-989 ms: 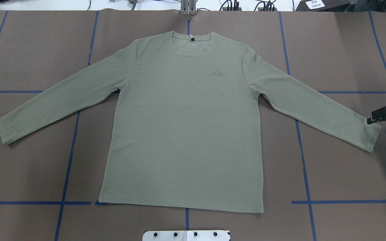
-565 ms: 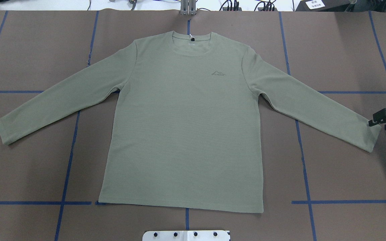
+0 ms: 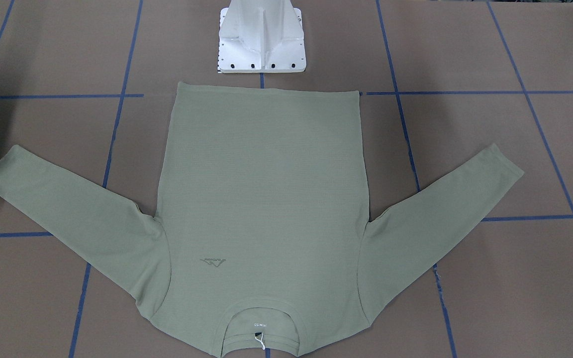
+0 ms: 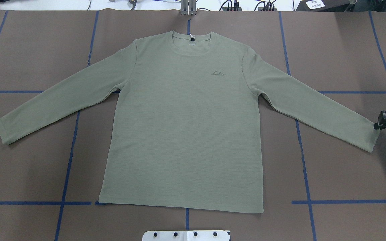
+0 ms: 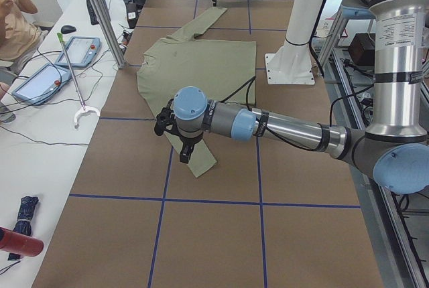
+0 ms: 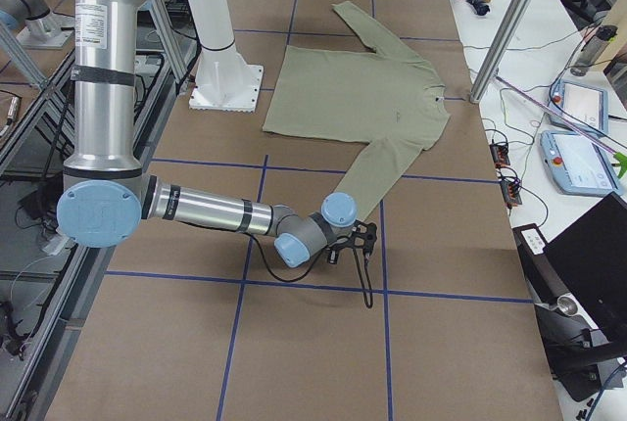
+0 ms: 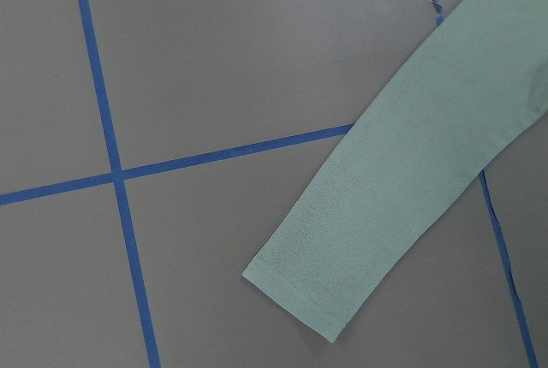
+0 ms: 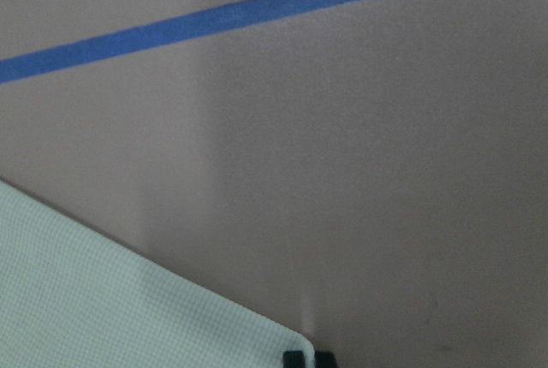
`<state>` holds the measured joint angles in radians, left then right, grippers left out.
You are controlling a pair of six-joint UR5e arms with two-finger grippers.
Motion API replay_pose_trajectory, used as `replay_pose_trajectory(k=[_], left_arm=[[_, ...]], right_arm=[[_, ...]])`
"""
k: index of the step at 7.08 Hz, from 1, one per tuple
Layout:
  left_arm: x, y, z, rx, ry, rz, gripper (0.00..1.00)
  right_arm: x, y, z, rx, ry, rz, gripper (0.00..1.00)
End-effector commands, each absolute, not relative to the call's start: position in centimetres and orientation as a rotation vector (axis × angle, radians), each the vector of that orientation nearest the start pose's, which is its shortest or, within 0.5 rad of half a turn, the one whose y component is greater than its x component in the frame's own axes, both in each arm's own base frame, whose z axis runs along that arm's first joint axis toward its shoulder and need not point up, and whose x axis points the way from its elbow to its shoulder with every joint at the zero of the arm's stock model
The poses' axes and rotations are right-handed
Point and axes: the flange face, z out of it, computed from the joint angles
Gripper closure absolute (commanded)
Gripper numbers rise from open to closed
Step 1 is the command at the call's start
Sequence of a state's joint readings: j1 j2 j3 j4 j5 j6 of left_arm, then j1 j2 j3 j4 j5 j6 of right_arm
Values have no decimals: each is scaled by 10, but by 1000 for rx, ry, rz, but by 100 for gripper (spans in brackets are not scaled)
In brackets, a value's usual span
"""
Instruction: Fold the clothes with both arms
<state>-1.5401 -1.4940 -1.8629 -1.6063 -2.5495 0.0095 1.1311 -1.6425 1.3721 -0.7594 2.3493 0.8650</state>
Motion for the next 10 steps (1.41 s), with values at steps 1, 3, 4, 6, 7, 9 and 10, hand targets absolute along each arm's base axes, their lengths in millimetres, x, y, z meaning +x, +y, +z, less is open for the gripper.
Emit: replay_pose_trajectory(k=[1, 3, 4, 6, 7, 9, 10], left_arm=[[-36, -462, 532, 221, 976, 160, 1], [-36, -463, 534, 216, 978, 158, 1], [-36, -462, 533, 219, 978, 160, 1], [-36, -463, 533, 221, 978, 162, 1], [-36, -462, 532, 222, 977, 163, 1], [-36, -462, 533, 219, 979, 161, 1], [-36, -462, 536, 215, 979, 159, 1]], right_arm=[[-143, -452, 661, -12, -963, 162, 100], [-175, -464, 566, -19, -1076, 207, 100], [-217, -484, 508, -43, -1135, 254, 100], [-318, -516, 381, -80, -1220, 334, 100], [-359, -548, 279, -80, -1192, 383, 100], [-471, -543, 109, 2, -1098, 458, 100], [-529, -528, 68, 37, -1089, 443, 100]])
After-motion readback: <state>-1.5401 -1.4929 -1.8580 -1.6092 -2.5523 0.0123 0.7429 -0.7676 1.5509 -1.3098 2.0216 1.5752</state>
